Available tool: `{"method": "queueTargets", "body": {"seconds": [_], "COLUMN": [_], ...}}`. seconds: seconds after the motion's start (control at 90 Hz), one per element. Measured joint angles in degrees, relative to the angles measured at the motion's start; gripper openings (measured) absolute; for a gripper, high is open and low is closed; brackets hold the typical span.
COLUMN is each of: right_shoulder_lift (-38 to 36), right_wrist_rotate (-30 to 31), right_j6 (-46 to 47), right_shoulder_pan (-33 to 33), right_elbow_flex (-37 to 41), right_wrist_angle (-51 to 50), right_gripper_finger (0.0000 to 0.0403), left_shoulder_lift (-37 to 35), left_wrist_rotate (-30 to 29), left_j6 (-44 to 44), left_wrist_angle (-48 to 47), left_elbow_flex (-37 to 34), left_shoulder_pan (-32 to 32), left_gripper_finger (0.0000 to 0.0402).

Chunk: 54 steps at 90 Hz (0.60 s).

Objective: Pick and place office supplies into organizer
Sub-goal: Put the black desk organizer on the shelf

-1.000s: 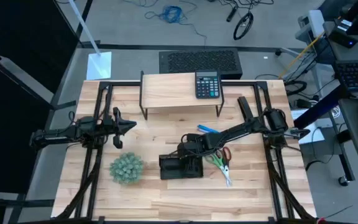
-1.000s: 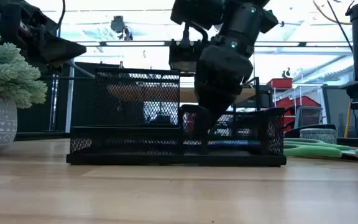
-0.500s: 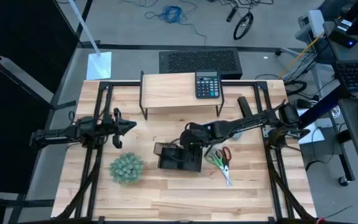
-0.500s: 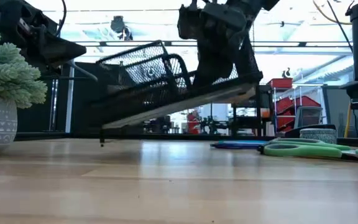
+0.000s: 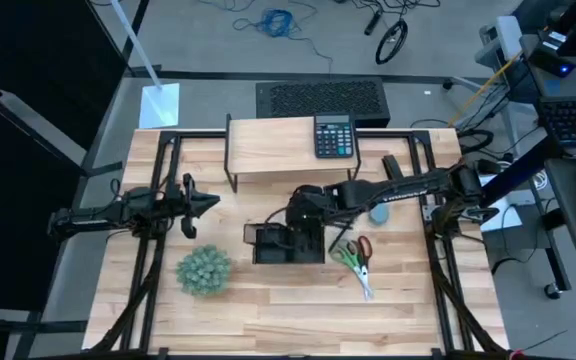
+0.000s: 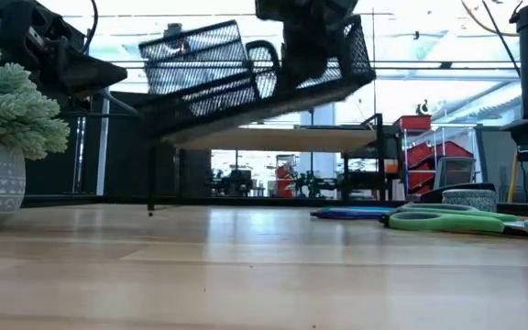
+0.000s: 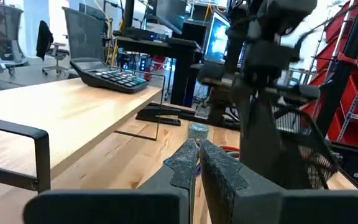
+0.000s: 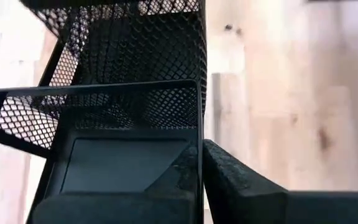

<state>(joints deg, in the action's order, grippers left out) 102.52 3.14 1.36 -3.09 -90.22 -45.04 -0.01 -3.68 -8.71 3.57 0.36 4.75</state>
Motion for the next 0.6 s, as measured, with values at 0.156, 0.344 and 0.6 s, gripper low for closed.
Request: {"method": "queueTargets", "body": {"seconds": [0.156, 0.344, 0.6], "right_shoulder_lift": [0.00, -0.02, 0.94], "right_wrist_rotate": [0.06, 0.17, -0.28], "right_j6": [-5.43, -12.34, -20.51], "right_shoulder_pan": [4.09, 10.24, 19.82], "right_elbow_flex": [-7.37, -14.21, -14.73], "right_wrist_angle": [-3.53, -3.37, 3.96], "right_gripper_finger": [0.0000, 0.0000, 0.0000], "left_shoulder_lift": [0.00, 0.00, 0.00], "left_wrist_rotate": [-0.02, -0.24, -0.22], "left_j6": [-0.02, -1.49, -1.46], "left_wrist_angle": [0.00, 0.00, 0.02], "left_elbow_flex": [0.02, 0.00, 0.02], "left_shoulder_pan": [0.00, 0.02, 0.00], "left_gripper_finger": [0.0010, 0.0010, 0.0010]}}
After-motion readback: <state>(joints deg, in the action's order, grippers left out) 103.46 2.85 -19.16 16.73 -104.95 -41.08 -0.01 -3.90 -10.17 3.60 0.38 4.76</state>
